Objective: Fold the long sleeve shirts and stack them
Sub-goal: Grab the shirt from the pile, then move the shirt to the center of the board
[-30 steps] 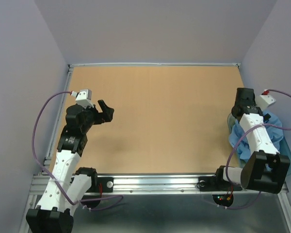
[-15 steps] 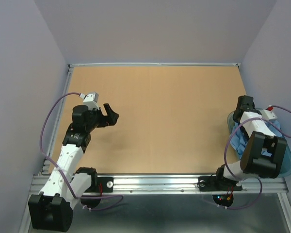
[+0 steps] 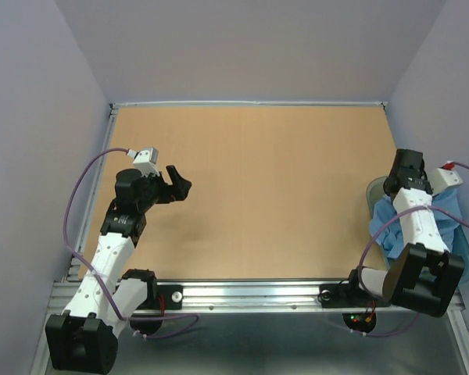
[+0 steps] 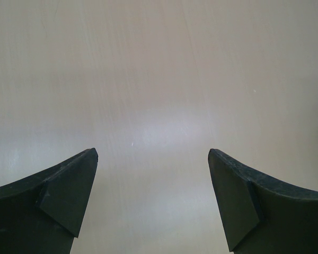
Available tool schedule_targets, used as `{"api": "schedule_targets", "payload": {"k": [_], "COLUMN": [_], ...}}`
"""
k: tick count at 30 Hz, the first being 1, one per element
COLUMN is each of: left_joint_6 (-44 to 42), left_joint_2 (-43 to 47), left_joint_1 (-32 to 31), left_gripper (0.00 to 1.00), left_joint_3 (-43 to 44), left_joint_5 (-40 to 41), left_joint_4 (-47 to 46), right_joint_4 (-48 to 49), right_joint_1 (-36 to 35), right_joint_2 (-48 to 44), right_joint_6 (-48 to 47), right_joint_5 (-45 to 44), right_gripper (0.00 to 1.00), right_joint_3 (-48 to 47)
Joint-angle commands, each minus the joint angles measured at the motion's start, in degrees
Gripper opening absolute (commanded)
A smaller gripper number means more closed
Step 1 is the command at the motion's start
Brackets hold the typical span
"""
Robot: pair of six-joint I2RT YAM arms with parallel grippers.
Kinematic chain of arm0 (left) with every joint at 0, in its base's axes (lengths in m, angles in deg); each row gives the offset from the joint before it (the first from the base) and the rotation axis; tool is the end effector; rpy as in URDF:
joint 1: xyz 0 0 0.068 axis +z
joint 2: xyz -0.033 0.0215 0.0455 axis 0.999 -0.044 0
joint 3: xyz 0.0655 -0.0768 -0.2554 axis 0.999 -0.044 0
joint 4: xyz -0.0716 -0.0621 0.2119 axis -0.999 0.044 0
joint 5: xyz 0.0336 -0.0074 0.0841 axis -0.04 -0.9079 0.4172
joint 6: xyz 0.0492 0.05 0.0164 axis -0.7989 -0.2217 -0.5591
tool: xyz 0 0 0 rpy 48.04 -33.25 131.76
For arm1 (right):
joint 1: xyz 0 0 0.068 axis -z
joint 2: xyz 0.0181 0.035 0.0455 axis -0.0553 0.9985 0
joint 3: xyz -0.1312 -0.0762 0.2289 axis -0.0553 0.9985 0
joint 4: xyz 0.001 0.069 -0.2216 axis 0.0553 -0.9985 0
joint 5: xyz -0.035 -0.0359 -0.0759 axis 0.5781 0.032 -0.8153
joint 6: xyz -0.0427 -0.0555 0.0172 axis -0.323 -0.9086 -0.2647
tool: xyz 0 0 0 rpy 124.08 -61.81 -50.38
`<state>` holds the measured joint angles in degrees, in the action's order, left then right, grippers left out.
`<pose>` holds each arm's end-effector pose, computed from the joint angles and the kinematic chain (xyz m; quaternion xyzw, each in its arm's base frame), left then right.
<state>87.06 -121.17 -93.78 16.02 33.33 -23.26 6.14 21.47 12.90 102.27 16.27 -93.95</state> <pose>0.1830 -0.0394 0.2792 0.0339 0.7961 -0.2392 0.5548 0.1962 -0.1104 0.2401 0.5634 0.6874 -0.3062 0.3411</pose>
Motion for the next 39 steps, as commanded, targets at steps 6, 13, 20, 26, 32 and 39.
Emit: {"api": "schedule_targets", "payload": {"k": [6,13,20,26,32,39], "left_joint_6": [-0.7,-0.6,-0.7,-0.9,-0.8,-0.5], "left_joint_2": [0.2,0.3,0.9,1.3,1.7,2.2], "left_joint_1": [-0.1,-0.1,0.0,0.0,0.0,0.0], "left_gripper": [0.97,0.96,0.96,0.96,0.97,0.96], "left_joint_3": [0.0,0.1,0.0,0.1,0.3,0.4], "left_joint_5": [-1.2,-0.8,0.3,1.6,3.0,3.6], "left_joint_4": [-2.4,-2.4,-2.5,-2.4,-2.0,-1.7], "right_joint_4": [2.2,2.1,15.3,27.1,25.4,23.7], "right_joint_1": [-4.8,-28.6,-59.2,-71.7,-73.0,-72.9], "right_joint_2": [-5.4,9.2,27.6,34.3,30.1,21.7], "right_joint_6": [-18.3,-39.5,-70.1,-77.1,-57.5,-47.6], "right_joint_5": [7.3,4.9,-1.9,-2.5,5.8,5.8], "right_gripper": [0.01,0.01,0.01,0.04,0.71,1.0], "right_joint_3": [-29.5,-68.0,-92.8,-85.0,-65.1,-46.3]}}
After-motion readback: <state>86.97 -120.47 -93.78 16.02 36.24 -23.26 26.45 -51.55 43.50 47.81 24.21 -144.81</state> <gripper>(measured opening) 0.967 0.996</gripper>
